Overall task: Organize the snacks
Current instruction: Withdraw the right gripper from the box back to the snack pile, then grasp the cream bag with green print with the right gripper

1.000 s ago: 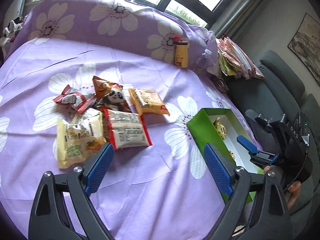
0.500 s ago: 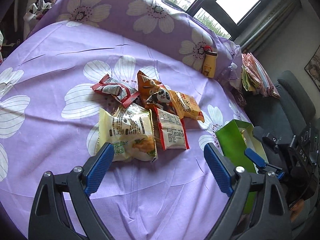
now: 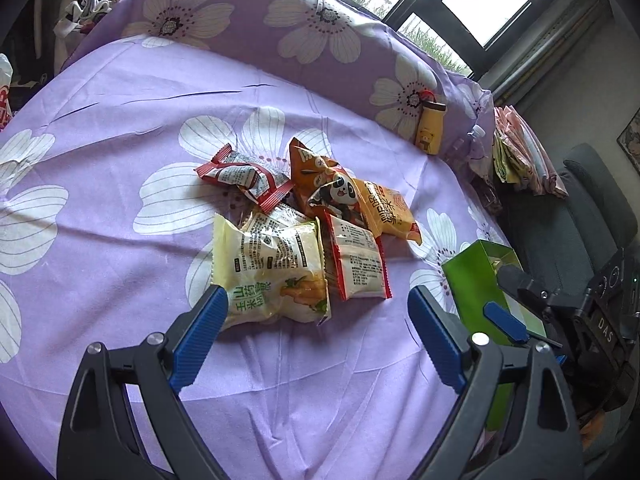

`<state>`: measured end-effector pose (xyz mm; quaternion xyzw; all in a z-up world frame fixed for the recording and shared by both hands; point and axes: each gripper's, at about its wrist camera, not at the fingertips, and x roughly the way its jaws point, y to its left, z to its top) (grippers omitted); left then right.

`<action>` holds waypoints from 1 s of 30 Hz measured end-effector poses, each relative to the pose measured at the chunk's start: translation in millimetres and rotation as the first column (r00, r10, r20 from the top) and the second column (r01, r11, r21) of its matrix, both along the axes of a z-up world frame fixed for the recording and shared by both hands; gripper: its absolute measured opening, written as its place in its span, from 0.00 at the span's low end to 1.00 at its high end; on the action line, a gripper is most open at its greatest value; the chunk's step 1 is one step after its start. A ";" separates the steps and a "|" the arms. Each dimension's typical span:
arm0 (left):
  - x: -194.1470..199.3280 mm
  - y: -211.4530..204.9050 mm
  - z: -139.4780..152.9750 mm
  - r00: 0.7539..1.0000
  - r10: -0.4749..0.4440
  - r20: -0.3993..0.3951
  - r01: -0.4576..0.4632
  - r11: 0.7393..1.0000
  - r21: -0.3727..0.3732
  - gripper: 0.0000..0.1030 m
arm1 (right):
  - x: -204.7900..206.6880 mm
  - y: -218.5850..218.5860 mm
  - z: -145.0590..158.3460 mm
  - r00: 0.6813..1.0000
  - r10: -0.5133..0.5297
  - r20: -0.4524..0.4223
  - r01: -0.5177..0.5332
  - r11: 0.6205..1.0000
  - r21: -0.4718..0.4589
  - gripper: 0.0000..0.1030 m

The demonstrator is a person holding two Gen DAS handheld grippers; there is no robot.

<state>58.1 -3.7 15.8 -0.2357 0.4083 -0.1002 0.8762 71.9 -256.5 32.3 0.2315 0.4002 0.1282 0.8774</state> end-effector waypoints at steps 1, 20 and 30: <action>1.0 1.6 0.2 1.000 0.004 0.001 -0.004 1.000 0.007 0.89 | 0.2 1.4 0.4 1.000 0.008 0.001 -0.008 1.000 -0.006 0.84; 3.4 21.0 -3.7 0.997 0.070 -0.039 -0.069 0.997 0.031 0.89 | 46.1 66.5 -9.0 0.981 0.168 -0.100 -0.173 0.984 -0.045 0.84; 5.6 20.8 -14.9 0.994 0.052 -0.098 -0.052 0.999 -0.003 0.89 | 47.1 73.2 -28.2 0.958 0.242 -0.153 -0.242 0.970 0.019 0.76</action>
